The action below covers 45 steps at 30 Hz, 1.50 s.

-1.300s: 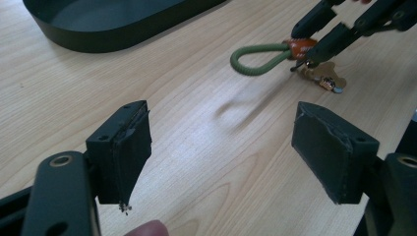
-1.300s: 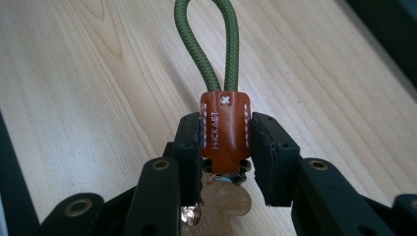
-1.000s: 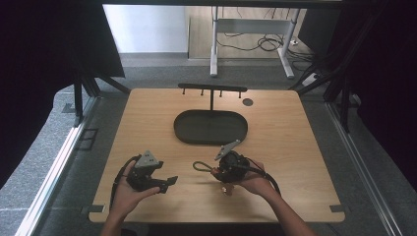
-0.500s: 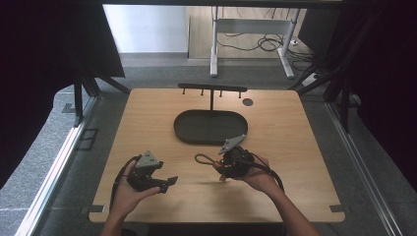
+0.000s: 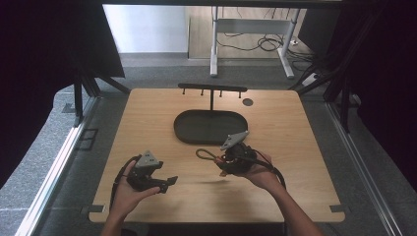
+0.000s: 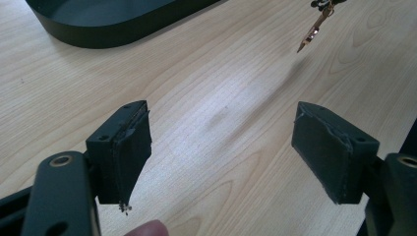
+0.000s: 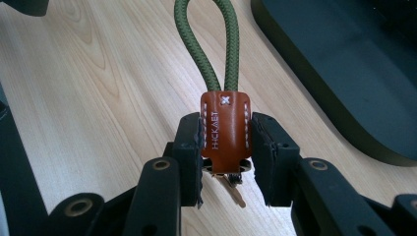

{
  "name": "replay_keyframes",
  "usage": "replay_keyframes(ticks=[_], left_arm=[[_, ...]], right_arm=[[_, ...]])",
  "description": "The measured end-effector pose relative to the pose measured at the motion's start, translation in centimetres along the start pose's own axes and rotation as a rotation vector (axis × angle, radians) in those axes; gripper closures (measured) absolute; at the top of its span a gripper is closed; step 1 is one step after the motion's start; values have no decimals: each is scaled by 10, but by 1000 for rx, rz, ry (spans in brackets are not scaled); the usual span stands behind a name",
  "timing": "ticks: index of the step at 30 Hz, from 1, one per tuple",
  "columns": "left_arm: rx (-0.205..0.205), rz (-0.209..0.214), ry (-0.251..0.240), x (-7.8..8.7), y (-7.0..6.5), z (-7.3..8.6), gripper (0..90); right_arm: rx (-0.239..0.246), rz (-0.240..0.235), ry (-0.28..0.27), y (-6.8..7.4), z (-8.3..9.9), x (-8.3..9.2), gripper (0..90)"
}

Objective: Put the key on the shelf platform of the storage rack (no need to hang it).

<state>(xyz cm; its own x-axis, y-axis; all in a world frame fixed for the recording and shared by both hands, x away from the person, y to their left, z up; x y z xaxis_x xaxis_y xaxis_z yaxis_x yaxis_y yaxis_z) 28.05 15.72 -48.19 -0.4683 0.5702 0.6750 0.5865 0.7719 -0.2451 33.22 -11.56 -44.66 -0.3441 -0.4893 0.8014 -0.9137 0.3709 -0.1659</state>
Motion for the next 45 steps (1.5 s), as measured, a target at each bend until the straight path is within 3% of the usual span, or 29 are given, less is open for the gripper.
replay_keyframes(ticks=[24, 45], left_arm=[[-6, 0, 4, -1, -1, 0, 230], [-4, 0, 5, -1, -1, 0, 230]], right_arm=[[-20, 39, -24, -15, -5, 14, 665], [-59, 74, -28, -41, -13, 18, 665]])
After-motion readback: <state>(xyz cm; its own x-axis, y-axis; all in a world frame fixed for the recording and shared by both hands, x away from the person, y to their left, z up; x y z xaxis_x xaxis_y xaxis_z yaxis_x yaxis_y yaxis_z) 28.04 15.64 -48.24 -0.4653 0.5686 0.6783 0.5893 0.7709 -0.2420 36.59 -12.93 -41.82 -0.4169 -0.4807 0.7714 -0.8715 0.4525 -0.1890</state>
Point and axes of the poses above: each handheld gripper's, and its own axes: x roughly backward along the jaws, z roughly out of its underside, y roughly to its left, the point moved 3 cm from there along -x, roughly forward along the jaws, and after that the axes turned 11 degrees about x, right-handed, at the moved point
